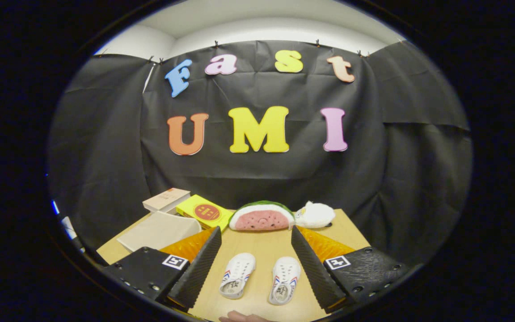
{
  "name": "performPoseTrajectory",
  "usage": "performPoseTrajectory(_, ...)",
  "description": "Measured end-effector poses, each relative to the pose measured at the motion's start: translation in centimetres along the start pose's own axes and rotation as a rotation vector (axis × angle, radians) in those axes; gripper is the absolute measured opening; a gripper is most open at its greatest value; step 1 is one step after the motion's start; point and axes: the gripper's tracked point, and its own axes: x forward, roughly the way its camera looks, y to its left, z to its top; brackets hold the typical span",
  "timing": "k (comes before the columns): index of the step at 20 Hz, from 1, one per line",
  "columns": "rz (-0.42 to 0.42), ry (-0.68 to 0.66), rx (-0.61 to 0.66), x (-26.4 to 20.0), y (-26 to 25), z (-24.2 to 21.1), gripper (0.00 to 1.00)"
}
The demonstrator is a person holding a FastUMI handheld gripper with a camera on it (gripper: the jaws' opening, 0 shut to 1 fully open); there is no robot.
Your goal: Open the storage box then place both shoes into the box .Put the left shoe in first, then the right shoe, with the right side of both shoes facing outward in a uniform manner.
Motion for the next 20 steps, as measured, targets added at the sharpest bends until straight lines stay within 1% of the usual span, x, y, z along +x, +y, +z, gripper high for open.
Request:
performPoseTrajectory(3,0.114,0.081,0.013,4.2,2.0,-1.9,0.95)
performPoseTrajectory(6,0.233,0.172,0.067,8.2,4.2,-3.7,0.95)
performPoseTrajectory(9,0.292,0.245,0.113,12.5,5.1,-5.3,0.96)
performPoseTrajectory(11,0.347,0.309,0.144,14.8,6.3,-6.9,0.95)
performPoseTrajectory(12,0.394,0.352,0.167,15.6,7.2,-7.7,0.95)
performPoseTrajectory(13,0.455,0.399,0.201,16.0,8.6,-8.5,0.95)
performPoseTrajectory(15,0.63,0.518,0.295,16.0,12.2,-9.7,0.95)
performPoseTrajectory(17,0.773,0.612,0.39,16.0,14.8,-10.6,0.95)
performPoseTrajectory(19,0.895,0.703,0.479,16.4,16.5,-11.5,0.95)
performPoseTrajectory(20,0.928,0.722,0.507,16.9,17.0,-11.7,0.95)
